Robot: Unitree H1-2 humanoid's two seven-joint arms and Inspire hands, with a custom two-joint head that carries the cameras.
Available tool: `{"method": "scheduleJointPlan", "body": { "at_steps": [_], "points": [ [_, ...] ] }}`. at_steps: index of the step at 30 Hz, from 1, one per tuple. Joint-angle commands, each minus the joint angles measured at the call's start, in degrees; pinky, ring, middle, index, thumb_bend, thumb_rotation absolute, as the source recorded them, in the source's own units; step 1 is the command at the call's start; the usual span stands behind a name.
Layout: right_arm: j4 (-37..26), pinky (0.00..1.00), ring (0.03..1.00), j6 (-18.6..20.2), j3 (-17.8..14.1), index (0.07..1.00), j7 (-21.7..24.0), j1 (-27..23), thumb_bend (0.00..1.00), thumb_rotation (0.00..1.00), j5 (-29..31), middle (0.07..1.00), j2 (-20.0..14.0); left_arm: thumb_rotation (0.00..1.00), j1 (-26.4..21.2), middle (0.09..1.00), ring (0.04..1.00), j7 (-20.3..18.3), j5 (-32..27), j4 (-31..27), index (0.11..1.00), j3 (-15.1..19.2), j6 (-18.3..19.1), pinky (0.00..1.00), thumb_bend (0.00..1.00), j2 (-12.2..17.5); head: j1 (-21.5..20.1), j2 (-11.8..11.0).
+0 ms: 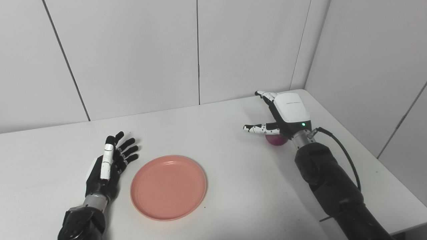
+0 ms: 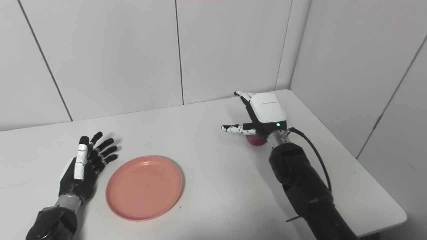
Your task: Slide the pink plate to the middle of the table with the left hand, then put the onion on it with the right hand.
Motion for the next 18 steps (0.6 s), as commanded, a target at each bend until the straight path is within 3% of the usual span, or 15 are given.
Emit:
{"method": "scheduleJointPlan", "body": {
  "at_steps": [1,12,18],
  "points": [
    [0.2,0.69,0.749,1.7,0.2,0.797,-1.1,-3.3,0.9,0.76,-0.6,0.778,-1.6,0.95,3.1,0.848,0.817,0.3,0.8,3.4,0.926,-0.5,3.2,0.8,0.71,0.4,0.1,0.0],
    [5.3,0.67,0.73,4.6,2.8,0.757,-0.5,-3.0,0.88,0.72,0.3,0.754,-2.0,0.94,3.5,0.853,0.825,0.5,0.6,2.9,0.925,-0.4,3.6,0.81,0.72,0.1,0.2,0.2],
    [5.1,0.64,0.704,6.9,3.3,0.754,0.3,-2.1,0.88,0.74,0.8,0.747,-2.3,0.95,3.3,0.853,0.825,0.3,0.6,3.4,0.927,-0.4,3.4,0.81,0.71,0.2,0.0,0.3]
  ]
}}
